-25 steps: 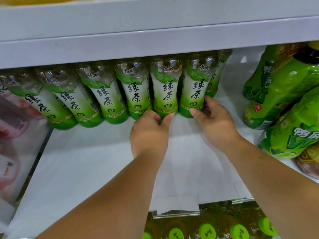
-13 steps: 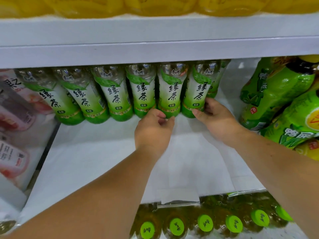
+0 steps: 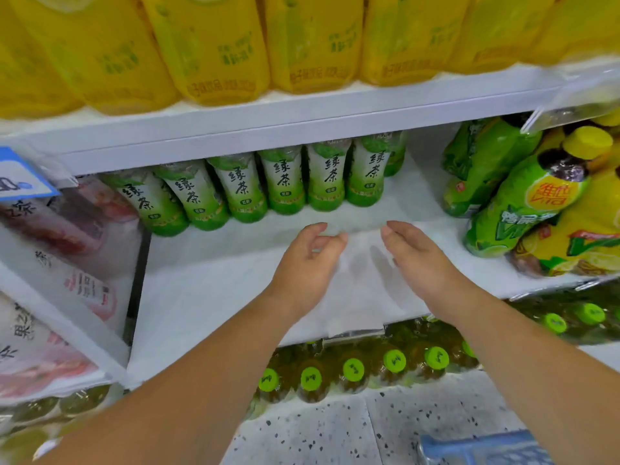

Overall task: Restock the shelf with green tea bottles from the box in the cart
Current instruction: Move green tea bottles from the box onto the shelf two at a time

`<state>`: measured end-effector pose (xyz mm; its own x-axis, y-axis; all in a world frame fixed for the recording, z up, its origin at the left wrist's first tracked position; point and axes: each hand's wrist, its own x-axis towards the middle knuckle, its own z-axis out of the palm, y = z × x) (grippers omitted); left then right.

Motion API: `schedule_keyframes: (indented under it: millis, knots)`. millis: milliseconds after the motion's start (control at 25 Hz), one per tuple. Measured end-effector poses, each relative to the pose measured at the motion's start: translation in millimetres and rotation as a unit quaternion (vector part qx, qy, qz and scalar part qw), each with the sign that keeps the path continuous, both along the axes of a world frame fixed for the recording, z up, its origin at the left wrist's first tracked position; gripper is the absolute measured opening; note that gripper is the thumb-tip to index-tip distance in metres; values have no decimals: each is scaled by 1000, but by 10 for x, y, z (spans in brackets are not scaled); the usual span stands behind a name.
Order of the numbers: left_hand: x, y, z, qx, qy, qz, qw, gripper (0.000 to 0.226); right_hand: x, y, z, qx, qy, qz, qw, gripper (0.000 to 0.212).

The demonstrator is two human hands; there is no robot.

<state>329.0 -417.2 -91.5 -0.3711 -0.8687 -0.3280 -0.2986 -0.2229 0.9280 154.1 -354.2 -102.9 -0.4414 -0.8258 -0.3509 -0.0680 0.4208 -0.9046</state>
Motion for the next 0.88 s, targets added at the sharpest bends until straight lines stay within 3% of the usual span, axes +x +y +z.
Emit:
schedule_keyframes:
  millis: [280, 400, 640, 880]
  knots:
    - [301, 606, 377, 79, -69, -99, 990, 72, 330, 751, 380, 44, -14, -21, 999, 49]
    - [440, 942, 672, 73, -80, -119, 987, 76, 467, 1220, 681, 62, 6, -8, 998, 54]
    - [611, 1631, 1261, 65, -97, -192, 975, 56, 718, 2281, 1195, 89, -13, -64, 994, 56]
    - [551, 2416, 1663, 6, -107, -312, 944, 64, 799, 3300, 1606, 73, -27, -141, 987, 57]
